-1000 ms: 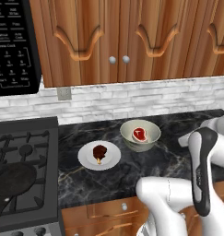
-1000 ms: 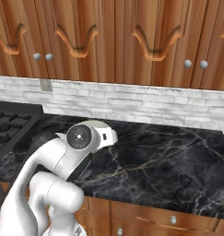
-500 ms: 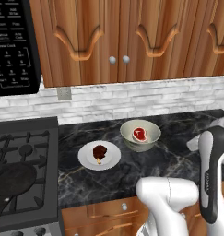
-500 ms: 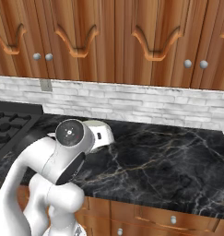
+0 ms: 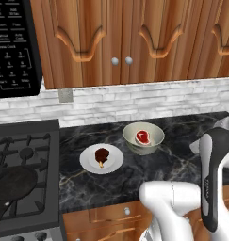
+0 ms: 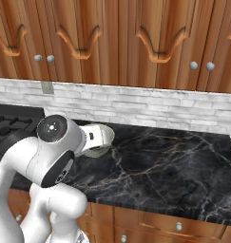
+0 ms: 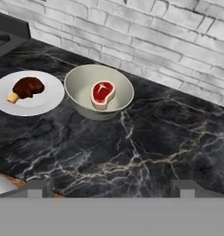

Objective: Place one of the steaks on the plate and the other in the bowl. Then place the bowl in the fridge.

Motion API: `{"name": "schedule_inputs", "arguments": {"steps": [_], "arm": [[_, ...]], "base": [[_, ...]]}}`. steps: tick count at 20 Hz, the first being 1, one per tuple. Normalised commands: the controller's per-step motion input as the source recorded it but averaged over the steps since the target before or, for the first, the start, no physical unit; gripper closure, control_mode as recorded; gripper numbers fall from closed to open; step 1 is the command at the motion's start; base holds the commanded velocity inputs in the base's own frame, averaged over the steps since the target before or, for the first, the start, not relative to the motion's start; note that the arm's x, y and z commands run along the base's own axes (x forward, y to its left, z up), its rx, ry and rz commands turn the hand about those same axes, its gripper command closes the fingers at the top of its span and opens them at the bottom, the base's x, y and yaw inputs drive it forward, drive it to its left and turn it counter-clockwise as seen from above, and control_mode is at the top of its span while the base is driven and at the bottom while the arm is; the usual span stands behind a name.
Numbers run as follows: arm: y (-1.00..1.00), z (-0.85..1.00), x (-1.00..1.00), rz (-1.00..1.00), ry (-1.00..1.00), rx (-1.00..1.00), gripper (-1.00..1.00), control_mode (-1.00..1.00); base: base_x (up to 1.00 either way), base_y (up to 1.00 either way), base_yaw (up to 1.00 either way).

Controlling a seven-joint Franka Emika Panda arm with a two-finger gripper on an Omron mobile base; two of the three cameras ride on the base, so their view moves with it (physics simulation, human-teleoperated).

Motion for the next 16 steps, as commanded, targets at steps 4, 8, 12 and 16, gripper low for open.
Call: {"name": "schedule_inputs", "arguments": {"steps": [4, 8, 12, 16], "arm": [[0.0, 0.0, 0.0, 0.0, 0.0, 0.0, -1.0, 1.0], [0.0, 0.0, 0.0, 0.0, 0.0, 0.0, -1.0, 1.0], [0.0, 0.0, 0.0, 0.0, 0.0, 0.0, -1.0, 1.0], [0.0, 0.0, 0.0, 0.0, 0.0, 0.0, -1.0, 1.0]], "base": [[-0.91, -0.08, 0.0], [-0.74, -0.06, 0.03], [-0.23, -0.09, 0.37], [0.0, 0.0, 0.75]]}}
